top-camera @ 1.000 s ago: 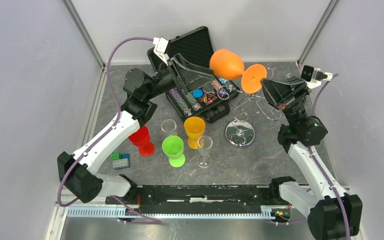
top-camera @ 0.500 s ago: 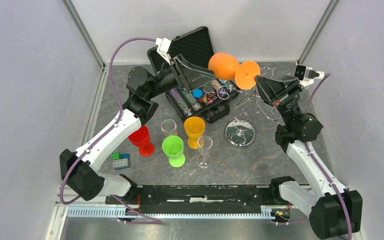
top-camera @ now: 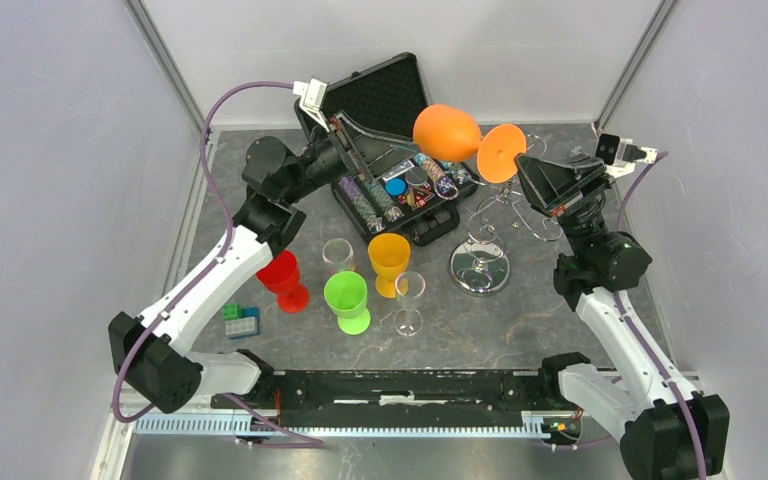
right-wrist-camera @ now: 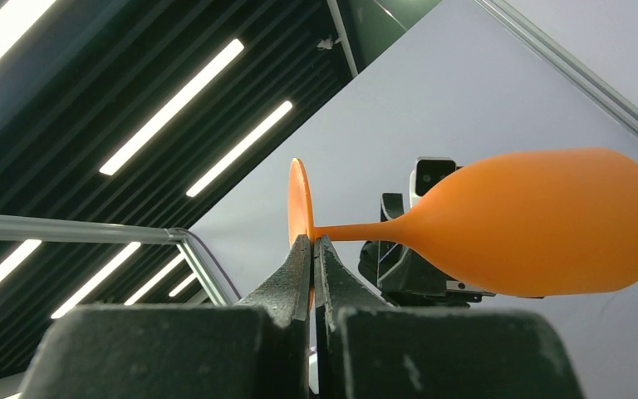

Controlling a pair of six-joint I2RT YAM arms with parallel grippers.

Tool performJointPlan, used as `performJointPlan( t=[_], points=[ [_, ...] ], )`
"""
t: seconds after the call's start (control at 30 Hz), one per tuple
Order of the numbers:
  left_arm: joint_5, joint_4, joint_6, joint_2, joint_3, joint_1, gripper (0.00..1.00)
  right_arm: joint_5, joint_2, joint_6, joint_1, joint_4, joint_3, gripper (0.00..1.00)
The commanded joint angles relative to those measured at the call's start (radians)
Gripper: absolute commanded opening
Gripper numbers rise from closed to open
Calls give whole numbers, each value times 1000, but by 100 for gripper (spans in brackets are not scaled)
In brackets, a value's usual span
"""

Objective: Take the wine glass off the wine glass rack

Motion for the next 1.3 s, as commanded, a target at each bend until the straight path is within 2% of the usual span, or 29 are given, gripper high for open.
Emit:
performJointPlan(
  t=[0.0,0.17,0.27,0.47,0.57,0.63,0.77,0.83,0.9,1.07,1.17,1.27],
  points=[
    [15,59,-36,11,0,11,97,12,-16,25,5,23,-6,0],
    [82,172,-136,40,-4,18,91,7,-7,61,4,45,-15,0],
    [141,288,-273,69,4,19,84,6,-3,83,5,63,-21,0],
    [219,692,-652,152,19,15,61,5,2,95,5,63,-27,0],
    [224,815,-756,167,19,12,49,10,7,95,6,52,-37,0],
    [231,839,-775,163,19,10,40,16,11,95,6,45,-45,0],
    [248,796,-730,132,7,11,20,30,15,97,6,22,-63,0],
    [256,758,-693,116,1,11,5,34,15,92,6,14,-70,0],
    [259,719,-654,98,-6,11,2,38,15,91,5,5,-76,1],
    [266,575,-504,38,-15,11,2,33,0,24,6,-56,-68,41],
    [261,386,-334,-27,-7,11,2,23,-25,-73,6,-173,-41,54],
    [214,75,-89,-106,22,11,2,21,-53,-179,4,-340,-7,60]
  ],
)
